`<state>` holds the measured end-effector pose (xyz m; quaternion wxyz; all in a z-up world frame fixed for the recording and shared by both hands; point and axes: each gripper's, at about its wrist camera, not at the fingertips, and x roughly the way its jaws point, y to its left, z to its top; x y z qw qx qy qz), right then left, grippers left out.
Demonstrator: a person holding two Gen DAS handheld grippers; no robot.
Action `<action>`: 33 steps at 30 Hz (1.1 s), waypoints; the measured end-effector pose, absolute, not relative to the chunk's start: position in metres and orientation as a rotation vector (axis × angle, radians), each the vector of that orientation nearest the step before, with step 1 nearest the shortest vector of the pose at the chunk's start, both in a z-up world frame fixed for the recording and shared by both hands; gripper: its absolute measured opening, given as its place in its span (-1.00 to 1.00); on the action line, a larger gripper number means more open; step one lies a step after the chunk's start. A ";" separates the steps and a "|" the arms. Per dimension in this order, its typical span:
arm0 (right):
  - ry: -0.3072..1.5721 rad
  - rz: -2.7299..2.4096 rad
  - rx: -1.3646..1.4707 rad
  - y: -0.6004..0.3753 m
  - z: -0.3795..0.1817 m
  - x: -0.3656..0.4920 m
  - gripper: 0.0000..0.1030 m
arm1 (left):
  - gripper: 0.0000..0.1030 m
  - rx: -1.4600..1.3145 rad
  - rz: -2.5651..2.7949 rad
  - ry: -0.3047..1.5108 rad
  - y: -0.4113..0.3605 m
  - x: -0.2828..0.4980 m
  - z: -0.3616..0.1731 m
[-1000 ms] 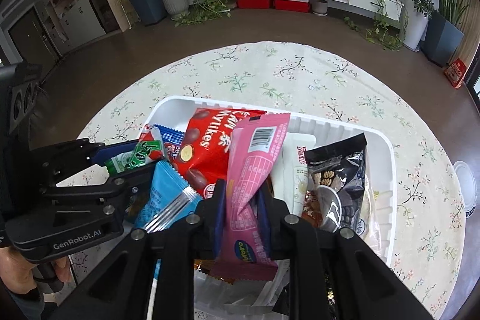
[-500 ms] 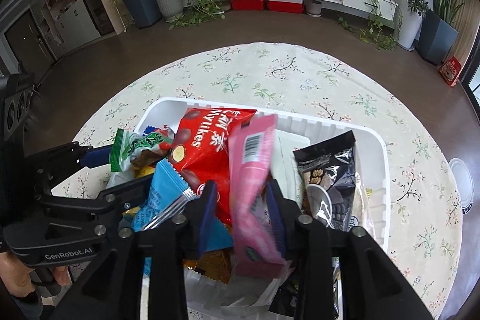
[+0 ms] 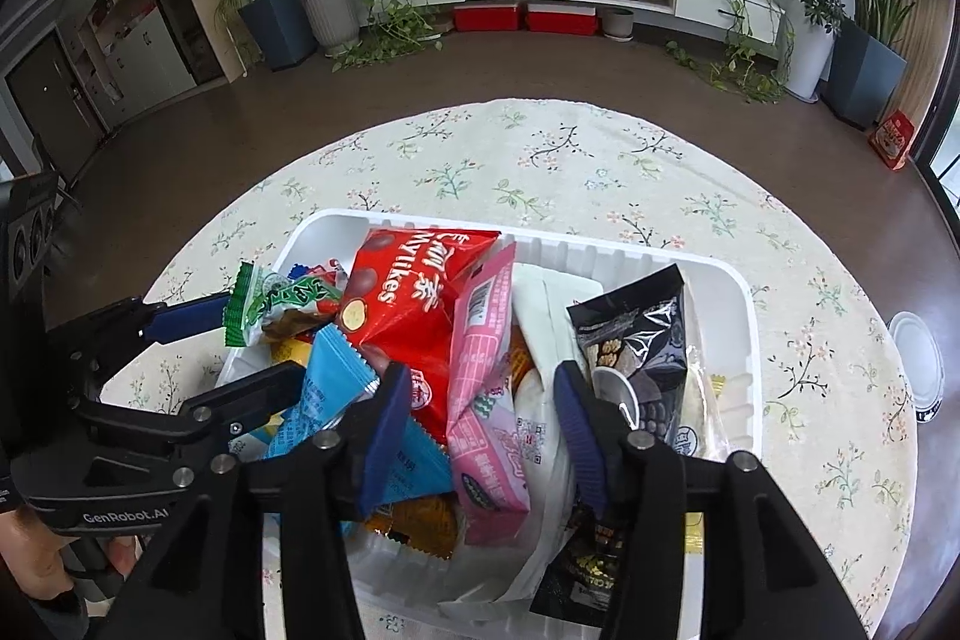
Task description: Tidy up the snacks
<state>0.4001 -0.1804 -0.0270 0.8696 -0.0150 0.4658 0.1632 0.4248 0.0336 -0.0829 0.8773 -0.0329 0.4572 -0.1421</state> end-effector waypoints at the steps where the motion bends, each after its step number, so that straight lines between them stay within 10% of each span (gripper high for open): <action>1: 0.971 0.338 -0.029 -0.181 -0.026 0.399 0.12 | 0.58 -0.071 -0.296 0.951 0.034 0.423 -0.082; 11: 0.903 0.316 0.028 -0.196 -0.003 0.381 0.47 | 0.99 -0.082 -0.252 0.884 0.045 0.385 -0.062; 33: 0.776 0.279 0.227 -0.262 0.000 0.211 0.70 | 0.99 0.042 0.025 0.580 -0.011 0.154 -0.017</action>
